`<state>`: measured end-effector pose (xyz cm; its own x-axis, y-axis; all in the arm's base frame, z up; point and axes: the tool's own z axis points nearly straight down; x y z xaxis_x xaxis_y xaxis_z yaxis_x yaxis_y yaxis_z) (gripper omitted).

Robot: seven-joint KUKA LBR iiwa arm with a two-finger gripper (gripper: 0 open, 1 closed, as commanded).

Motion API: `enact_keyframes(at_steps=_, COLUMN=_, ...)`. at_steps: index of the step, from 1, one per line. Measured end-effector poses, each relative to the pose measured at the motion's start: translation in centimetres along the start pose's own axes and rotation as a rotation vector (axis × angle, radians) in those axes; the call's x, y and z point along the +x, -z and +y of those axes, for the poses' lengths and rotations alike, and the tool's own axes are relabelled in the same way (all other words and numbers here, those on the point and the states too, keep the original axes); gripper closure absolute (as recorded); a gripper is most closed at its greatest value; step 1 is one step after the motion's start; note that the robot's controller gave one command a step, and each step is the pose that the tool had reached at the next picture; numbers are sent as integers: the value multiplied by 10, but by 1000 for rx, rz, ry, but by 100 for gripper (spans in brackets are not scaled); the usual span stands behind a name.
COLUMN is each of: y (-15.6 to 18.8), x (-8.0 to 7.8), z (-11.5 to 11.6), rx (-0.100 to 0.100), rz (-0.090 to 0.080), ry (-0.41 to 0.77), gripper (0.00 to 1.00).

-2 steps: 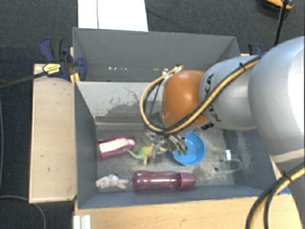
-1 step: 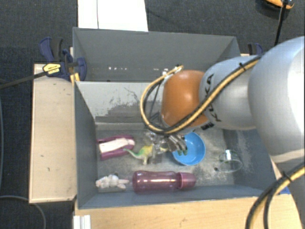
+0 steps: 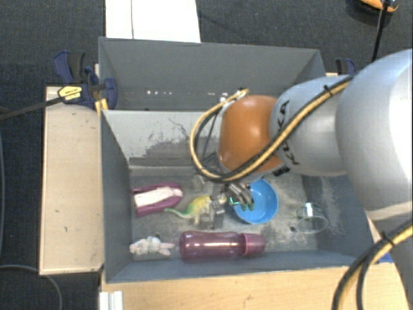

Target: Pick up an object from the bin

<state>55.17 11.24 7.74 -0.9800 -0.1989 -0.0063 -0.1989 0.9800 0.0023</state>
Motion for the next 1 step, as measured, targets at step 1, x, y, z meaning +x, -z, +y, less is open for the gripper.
enact_keyframes(at_steps=1, y=0, x=0, z=0, rx=0, rz=0, ry=-1, gripper=100)
